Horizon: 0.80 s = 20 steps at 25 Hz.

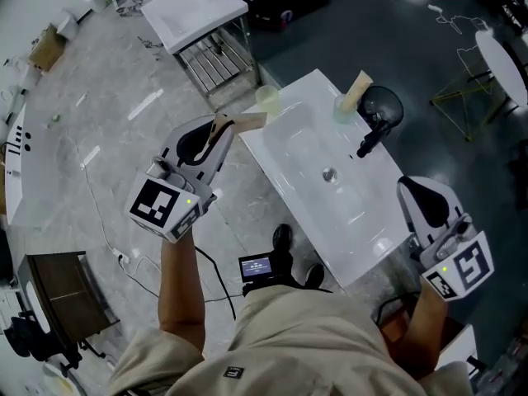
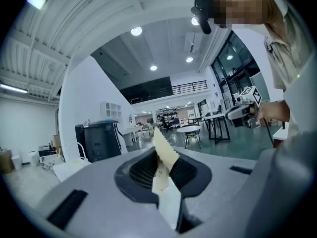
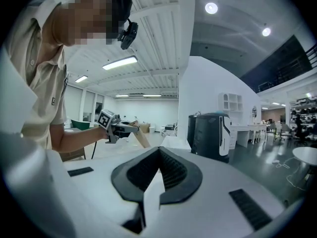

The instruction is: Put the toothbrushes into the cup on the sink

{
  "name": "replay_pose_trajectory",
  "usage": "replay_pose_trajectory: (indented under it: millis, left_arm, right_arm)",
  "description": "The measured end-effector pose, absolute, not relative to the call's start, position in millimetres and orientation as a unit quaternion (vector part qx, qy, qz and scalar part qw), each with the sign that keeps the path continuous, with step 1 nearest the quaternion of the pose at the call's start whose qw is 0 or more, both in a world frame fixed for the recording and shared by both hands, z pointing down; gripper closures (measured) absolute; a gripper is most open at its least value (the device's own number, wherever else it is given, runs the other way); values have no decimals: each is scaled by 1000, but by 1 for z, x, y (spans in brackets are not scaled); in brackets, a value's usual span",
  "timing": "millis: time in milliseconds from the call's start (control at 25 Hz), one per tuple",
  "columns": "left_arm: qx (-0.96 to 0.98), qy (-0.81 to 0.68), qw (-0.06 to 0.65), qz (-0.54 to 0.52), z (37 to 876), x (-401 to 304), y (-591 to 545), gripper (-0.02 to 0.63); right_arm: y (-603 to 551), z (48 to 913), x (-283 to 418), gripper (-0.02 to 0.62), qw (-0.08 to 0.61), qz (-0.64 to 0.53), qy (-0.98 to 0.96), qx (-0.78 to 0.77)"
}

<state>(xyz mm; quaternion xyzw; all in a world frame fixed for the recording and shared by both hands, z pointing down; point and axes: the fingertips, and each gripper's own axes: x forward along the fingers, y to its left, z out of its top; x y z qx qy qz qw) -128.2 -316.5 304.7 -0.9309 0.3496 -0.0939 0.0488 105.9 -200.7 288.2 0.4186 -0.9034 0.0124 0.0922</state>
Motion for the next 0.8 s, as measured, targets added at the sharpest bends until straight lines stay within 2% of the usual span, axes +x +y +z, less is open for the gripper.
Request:
replay_pose_trajectory:
  millis: [800]
  left_arm:
    - [-935,316,-84,-141,477,-114,-530,552]
  right_arm:
    - [-328,383,88,591,147,90,-883,436]
